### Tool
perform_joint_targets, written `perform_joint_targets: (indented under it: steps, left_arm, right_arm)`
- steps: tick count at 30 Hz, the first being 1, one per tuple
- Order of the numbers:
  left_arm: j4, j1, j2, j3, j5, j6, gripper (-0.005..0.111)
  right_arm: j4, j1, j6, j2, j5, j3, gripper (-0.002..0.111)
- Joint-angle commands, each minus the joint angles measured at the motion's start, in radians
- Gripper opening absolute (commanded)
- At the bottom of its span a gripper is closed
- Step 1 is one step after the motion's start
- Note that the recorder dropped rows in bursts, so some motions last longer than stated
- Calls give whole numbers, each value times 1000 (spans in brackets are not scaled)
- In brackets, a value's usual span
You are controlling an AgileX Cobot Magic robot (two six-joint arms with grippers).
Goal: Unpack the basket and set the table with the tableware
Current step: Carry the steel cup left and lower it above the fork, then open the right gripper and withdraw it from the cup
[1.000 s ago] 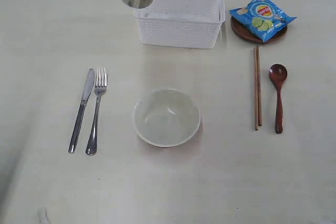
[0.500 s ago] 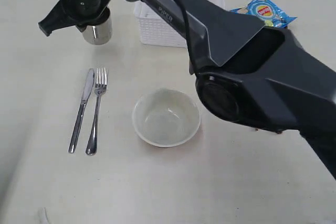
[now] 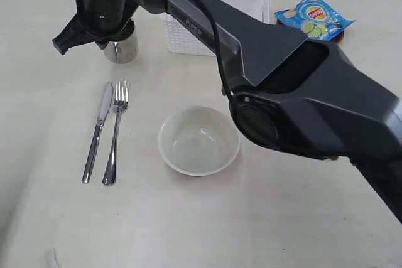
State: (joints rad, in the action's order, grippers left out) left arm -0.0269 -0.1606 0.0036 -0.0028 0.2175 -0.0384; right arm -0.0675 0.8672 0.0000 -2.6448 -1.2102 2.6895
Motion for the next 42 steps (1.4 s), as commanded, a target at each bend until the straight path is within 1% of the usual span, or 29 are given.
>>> perform_joint_targets:
  steps: [1, 15, 25, 32, 33, 35, 39, 40, 42]
  left_arm:
    - [-5, -1, -4, 3, -6, 0, 0]
    - [-5, -1, -4, 3, -6, 0, 0]
    - [-5, -1, -4, 3, -6, 0, 0]
    - [-5, -1, -4, 3, -6, 0, 0]
    - [-5, -1, -4, 3, -6, 0, 0]
    - [-3, -1, -4, 3, -6, 0, 0]
    - [-3, -1, -4, 3, -6, 0, 0]
    - [-3, -1, -4, 3, -6, 0, 0]
    - [-3, -1, -4, 3, -6, 0, 0]
  right_arm:
    - [4, -4, 10, -19, 48, 7, -1]
    - [16, -4, 10, -43, 69, 7, -1]
    - [18, -20, 10, -43, 36, 7, 0]
    - [68, -28, 10, -43, 39, 7, 0]
    - [68, -28, 10, -43, 45, 7, 2]
    - [68, -28, 12, -43, 57, 7, 12]
    - [68, -28, 14, -43, 61, 7, 35]
    - [68, -28, 14, -43, 61, 7, 38]
    - [68, -28, 14, -43, 61, 7, 40]
